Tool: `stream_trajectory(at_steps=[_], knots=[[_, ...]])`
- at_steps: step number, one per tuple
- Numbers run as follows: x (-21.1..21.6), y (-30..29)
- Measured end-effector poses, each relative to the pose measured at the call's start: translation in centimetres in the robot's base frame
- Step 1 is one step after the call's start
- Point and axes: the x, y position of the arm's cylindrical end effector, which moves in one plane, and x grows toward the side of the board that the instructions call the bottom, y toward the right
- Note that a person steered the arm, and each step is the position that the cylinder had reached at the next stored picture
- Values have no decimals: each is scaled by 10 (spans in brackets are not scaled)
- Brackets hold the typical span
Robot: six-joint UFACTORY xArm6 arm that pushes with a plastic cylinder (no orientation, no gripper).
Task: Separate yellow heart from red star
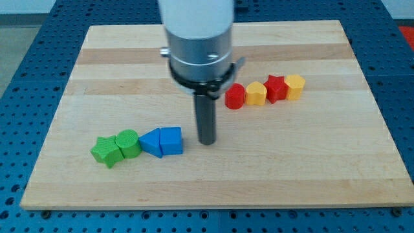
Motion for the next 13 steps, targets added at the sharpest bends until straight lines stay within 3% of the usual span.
stream_trajectory(at_steps=[2, 4, 7, 8, 10, 13], knots=[[-23, 120], [-54, 107], [-160, 74], [-174, 73], [-173, 118], [-145, 64]])
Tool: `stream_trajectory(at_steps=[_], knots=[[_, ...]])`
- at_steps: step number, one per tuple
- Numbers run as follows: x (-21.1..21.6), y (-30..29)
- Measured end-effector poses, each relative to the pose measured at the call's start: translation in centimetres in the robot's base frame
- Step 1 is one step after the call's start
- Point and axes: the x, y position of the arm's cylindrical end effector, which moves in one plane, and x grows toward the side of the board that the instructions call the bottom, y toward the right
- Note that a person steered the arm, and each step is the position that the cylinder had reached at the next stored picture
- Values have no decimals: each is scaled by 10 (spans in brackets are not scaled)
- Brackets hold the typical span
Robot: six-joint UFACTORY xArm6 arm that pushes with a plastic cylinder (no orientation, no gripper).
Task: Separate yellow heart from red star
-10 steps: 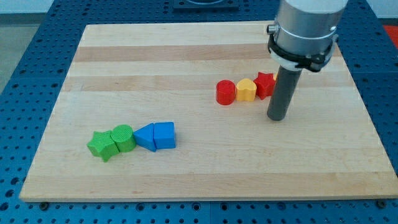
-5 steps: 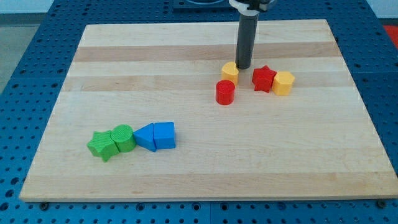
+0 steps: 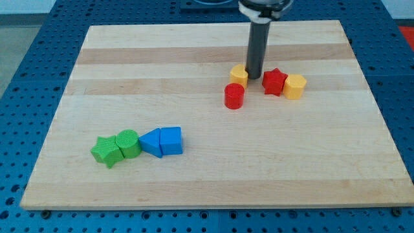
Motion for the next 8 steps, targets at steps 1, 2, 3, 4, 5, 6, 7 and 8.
stream_trajectory(at_steps=[1, 2, 3, 4, 5, 6, 7, 8], knots=[[9, -6], [12, -10], [25, -10], [36, -10], [39, -20], [1, -56], [-56, -104], [-79, -113]])
